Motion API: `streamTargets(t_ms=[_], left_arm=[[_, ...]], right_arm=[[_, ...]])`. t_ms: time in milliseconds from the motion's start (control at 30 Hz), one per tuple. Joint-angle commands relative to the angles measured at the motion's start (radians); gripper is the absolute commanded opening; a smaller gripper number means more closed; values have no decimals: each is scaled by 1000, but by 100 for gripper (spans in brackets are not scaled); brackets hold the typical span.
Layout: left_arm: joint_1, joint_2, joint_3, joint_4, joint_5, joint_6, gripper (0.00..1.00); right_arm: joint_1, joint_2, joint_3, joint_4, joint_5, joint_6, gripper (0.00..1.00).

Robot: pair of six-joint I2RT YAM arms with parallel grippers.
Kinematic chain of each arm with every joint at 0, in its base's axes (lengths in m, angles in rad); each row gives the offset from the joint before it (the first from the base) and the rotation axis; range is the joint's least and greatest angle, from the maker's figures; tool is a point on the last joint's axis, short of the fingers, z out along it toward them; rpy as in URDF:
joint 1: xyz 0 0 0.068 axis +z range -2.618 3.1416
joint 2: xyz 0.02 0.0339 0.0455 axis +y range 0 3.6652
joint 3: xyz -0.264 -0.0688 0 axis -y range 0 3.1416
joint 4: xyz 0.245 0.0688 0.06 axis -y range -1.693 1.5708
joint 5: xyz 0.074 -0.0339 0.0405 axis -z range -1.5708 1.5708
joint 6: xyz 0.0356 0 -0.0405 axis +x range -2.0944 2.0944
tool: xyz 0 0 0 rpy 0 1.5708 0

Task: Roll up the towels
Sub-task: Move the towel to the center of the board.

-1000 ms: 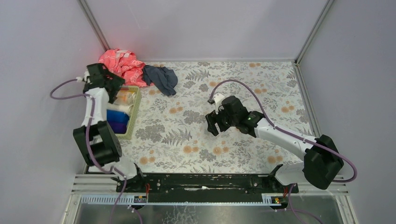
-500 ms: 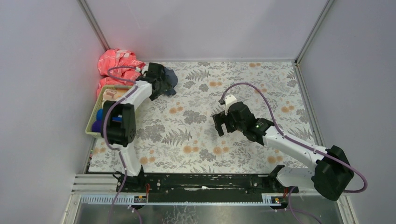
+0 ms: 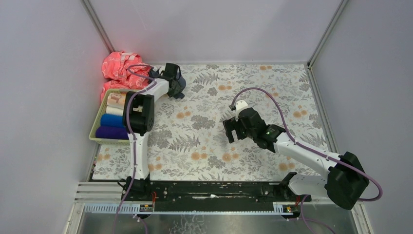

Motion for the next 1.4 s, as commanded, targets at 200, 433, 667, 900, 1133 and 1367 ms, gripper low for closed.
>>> streamTargets(t_ms=[200, 433, 667, 900, 1133, 1367], left_arm=[[-175, -124, -66, 25, 268, 24, 10], [-486, -332, -270, 106, 332, -37, 11], [-653, -546, -482, 193, 352, -103, 30], [-661, -828, -753, 200, 251, -148, 56], [-515, -907, -900, 133, 222, -118, 60], [-488, -852, -912, 126, 219, -13, 61]], right_arm=[[-4, -32, 9, 28, 73, 26, 98], [-4, -108, -2, 2, 175, 38, 96], [-4, -250, -57, -23, 230, 60, 96], [-4, -321, -117, -7, 217, 79, 98], [-7, -132, -66, 30, 123, 71, 98], [-24, 59, -17, 108, -7, 63, 96]])
